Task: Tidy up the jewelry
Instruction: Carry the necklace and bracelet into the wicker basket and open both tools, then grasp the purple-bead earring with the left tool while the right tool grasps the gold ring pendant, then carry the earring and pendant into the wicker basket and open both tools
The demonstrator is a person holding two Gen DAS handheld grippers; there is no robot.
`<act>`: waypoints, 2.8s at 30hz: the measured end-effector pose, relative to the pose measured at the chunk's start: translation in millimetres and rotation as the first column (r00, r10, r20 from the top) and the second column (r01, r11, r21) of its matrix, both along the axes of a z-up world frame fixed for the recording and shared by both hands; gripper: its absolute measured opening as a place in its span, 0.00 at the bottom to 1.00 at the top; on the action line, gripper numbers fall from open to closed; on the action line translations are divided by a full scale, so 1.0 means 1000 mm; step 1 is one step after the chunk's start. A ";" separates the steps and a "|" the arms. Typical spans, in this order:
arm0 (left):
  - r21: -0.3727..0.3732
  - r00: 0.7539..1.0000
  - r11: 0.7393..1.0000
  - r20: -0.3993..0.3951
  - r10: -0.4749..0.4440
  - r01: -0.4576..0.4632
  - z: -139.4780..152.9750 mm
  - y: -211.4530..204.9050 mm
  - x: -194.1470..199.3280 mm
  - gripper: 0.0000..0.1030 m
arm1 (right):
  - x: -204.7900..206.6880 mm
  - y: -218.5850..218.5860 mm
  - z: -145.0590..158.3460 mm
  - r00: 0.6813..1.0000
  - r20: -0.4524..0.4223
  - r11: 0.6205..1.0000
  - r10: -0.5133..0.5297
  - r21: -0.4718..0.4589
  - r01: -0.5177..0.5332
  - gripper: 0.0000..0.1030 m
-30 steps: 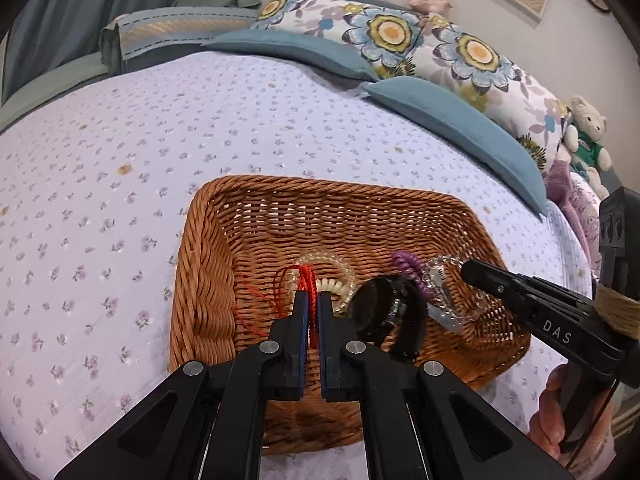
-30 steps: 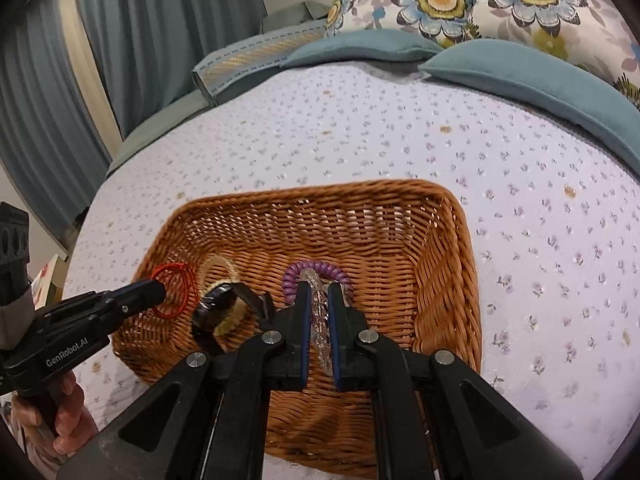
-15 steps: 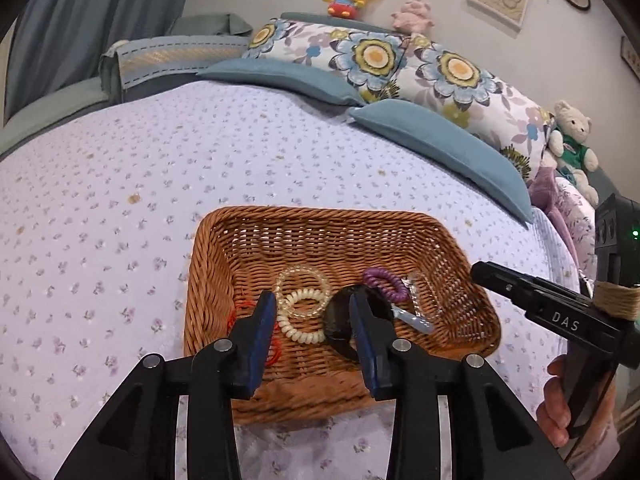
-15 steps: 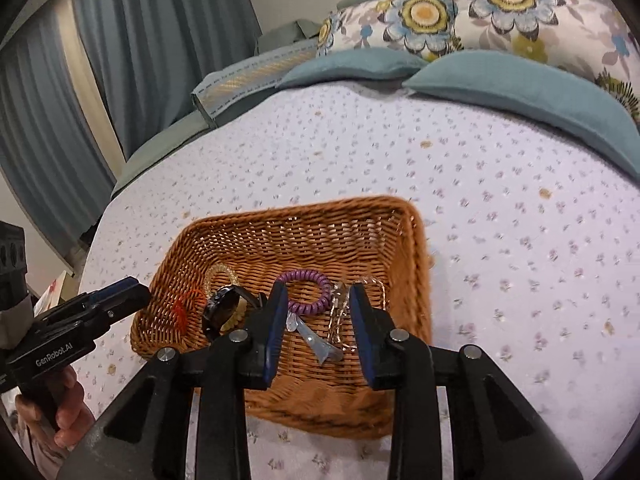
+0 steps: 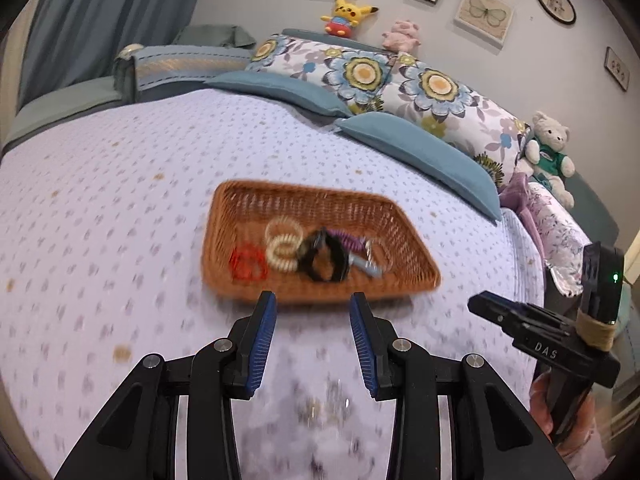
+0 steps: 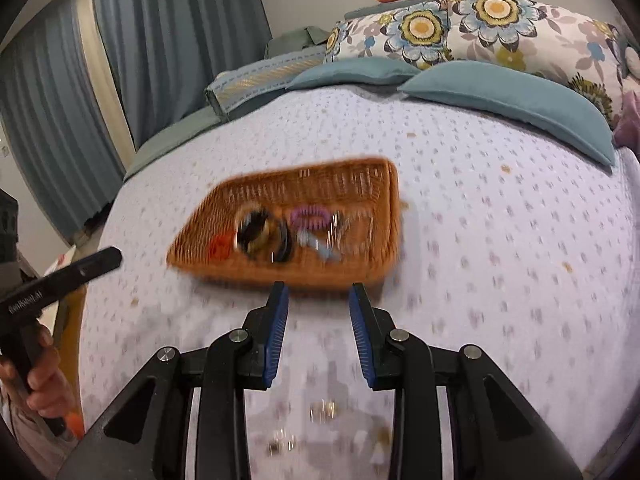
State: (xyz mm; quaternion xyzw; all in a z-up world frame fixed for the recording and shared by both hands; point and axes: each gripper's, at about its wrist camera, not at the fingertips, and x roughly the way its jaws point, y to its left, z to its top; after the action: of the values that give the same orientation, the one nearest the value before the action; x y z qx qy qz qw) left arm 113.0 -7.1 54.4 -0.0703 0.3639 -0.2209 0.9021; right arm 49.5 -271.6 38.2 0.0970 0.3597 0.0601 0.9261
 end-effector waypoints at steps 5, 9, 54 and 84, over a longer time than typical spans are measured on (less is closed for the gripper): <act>0.008 0.995 0.999 -0.094 0.037 -0.037 -0.030 0.016 -0.037 0.38 | -0.031 0.006 -0.023 0.998 -0.054 0.999 0.032 0.022 -0.031 0.33; 0.010 0.983 0.999 -0.174 0.052 -0.051 -0.058 0.019 -0.054 0.38 | -0.049 0.006 -0.040 0.995 -0.093 0.999 0.027 0.042 -0.023 0.33; 0.128 0.979 0.992 -0.204 0.007 0.019 -0.107 -0.024 -0.061 0.10 | -0.039 0.056 -0.083 0.974 -0.193 0.992 0.118 -0.024 -0.125 0.13; -0.176 0.996 0.981 -0.035 -0.087 0.079 0.020 0.000 0.025 0.10 | 0.033 0.043 0.028 0.989 0.059 0.991 0.136 -0.018 -0.136 0.12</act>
State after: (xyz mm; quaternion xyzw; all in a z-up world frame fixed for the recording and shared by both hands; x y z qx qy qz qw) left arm 137.9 -6.8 74.2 -0.1386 0.3646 -0.2879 0.8746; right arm 82.5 -228.5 66.4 0.0638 0.3379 0.1234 0.9309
